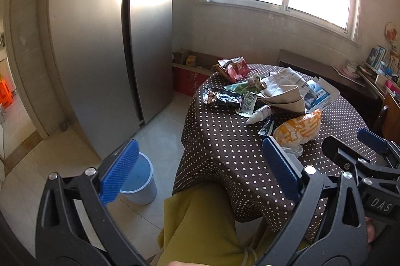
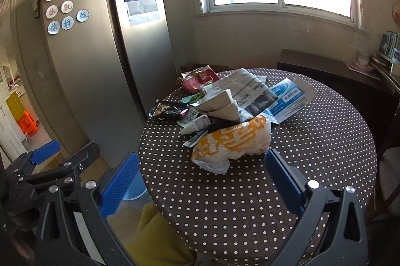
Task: Collect trash
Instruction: 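Move both tools toward the trash on the polka-dot table, then grasp the orange-printed plastic bag with the right gripper while the left gripper grasps a blue wrapper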
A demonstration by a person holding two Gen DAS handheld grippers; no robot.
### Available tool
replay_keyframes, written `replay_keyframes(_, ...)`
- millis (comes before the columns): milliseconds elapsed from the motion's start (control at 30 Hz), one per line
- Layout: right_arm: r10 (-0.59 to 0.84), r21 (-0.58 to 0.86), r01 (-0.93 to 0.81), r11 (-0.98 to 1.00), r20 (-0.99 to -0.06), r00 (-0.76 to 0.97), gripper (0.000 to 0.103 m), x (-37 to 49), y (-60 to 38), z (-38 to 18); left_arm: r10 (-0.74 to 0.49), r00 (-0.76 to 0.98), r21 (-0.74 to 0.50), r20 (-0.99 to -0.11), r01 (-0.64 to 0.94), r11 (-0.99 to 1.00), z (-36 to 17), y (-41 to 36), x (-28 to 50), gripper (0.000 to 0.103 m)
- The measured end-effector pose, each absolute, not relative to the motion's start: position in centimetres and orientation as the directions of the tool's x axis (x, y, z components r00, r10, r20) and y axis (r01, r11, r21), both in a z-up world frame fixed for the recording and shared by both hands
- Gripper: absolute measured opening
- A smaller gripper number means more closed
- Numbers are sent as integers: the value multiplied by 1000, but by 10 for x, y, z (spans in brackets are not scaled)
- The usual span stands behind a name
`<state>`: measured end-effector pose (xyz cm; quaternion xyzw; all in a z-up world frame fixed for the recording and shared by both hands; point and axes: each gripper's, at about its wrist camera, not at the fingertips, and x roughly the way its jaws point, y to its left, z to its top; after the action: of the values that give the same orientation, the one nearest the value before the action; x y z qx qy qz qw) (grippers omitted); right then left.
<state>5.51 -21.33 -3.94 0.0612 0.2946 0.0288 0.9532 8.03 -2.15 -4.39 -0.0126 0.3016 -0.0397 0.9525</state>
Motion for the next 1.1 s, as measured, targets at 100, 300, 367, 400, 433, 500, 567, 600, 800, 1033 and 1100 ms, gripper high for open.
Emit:
replay_keyframes(100,83,145,4,989,-587,805,99,66,-217,-46,-90,801,-42,-591,81,996,-50,-25,94,96)
replay_keyframes(300,67,162,50,986,-641,765,99,94,-223,-61,-110,768,-48,-632,103,994,-64,-29,124,96)
replay_keyframes(367,52,156,70,985,-662,748,99,105,-223,-66,-117,748,-55,-654,108,993,-72,-30,136,96)
replay_keyframes(400,40,152,86,985,-674,738,99,110,-224,-69,-120,736,-56,-666,111,992,-76,-31,141,96)
replay_keyframes(433,34,153,96,984,-680,732,99,115,-225,-71,-120,731,-51,-672,115,992,-79,-31,147,96)
replay_keyframes(500,27,154,111,982,-696,718,99,124,-226,-76,-133,712,-67,-690,120,990,-86,-31,156,96)
replay_keyframes(567,19,150,125,981,-711,703,99,135,-226,-81,-128,697,-65,-706,116,991,-91,-31,164,96)
replay_keyframes(600,13,148,135,980,-721,692,99,141,-226,-84,-125,688,-66,-715,112,992,-94,-29,170,96)
replay_keyframes(800,-9,166,209,964,-763,647,99,169,-235,-99,-149,655,-99,-741,113,989,-105,-24,190,96)
replay_keyframes(1033,-17,206,297,932,-795,607,99,191,-250,-115,-183,639,-118,-747,143,983,-106,-27,200,96)
replay_keyframes(1100,-28,213,319,923,-792,610,99,194,-255,-119,-202,633,-126,-748,163,979,-105,-32,202,96)
